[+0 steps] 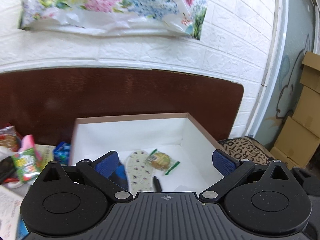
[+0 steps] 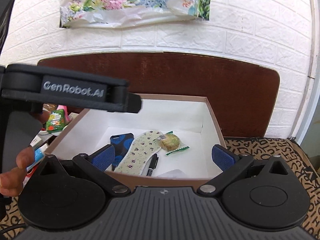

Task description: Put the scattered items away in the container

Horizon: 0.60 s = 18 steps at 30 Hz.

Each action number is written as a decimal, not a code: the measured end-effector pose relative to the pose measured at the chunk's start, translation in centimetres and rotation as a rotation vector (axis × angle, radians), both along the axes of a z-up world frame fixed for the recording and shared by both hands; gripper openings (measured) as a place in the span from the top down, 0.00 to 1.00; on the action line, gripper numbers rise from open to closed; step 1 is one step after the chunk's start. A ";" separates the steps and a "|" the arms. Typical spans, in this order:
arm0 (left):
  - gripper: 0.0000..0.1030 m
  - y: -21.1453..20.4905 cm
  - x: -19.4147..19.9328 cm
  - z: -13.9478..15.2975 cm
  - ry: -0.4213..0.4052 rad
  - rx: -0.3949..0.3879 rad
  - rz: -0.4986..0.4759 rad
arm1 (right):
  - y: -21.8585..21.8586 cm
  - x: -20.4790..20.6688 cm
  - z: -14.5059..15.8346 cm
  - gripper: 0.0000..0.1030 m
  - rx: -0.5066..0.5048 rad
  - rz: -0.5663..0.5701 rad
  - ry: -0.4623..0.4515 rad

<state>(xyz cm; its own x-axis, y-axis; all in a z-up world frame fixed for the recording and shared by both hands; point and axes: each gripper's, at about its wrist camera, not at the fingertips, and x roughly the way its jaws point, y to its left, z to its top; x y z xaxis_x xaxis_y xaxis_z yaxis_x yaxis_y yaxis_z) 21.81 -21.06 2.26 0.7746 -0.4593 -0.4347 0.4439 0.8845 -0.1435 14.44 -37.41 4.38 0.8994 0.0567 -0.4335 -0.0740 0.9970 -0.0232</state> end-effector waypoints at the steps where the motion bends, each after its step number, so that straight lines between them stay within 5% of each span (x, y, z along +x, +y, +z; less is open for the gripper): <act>1: 0.00 0.4 -0.7 0.0 -0.010 0.004 0.006 | 0.1 -0.5 0.1 0.00 -0.002 0.001 -0.001; 8: 0.00 2.9 -6.0 -0.9 -0.061 0.060 0.050 | 1.0 -4.6 -0.3 0.00 -0.035 0.001 -0.001; 18: 0.00 5.2 -10.6 -2.6 0.001 0.102 0.095 | 1.7 -9.2 -1.3 0.00 -0.037 -0.006 0.025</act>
<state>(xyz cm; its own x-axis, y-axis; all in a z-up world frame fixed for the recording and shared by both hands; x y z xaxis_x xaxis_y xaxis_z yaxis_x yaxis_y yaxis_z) 11.21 -15.90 -0.31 0.8124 -0.3369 -0.4759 0.3570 0.9327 -0.0508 5.27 -35.73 3.12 0.8883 0.0351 -0.4579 -0.0696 0.9959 -0.0587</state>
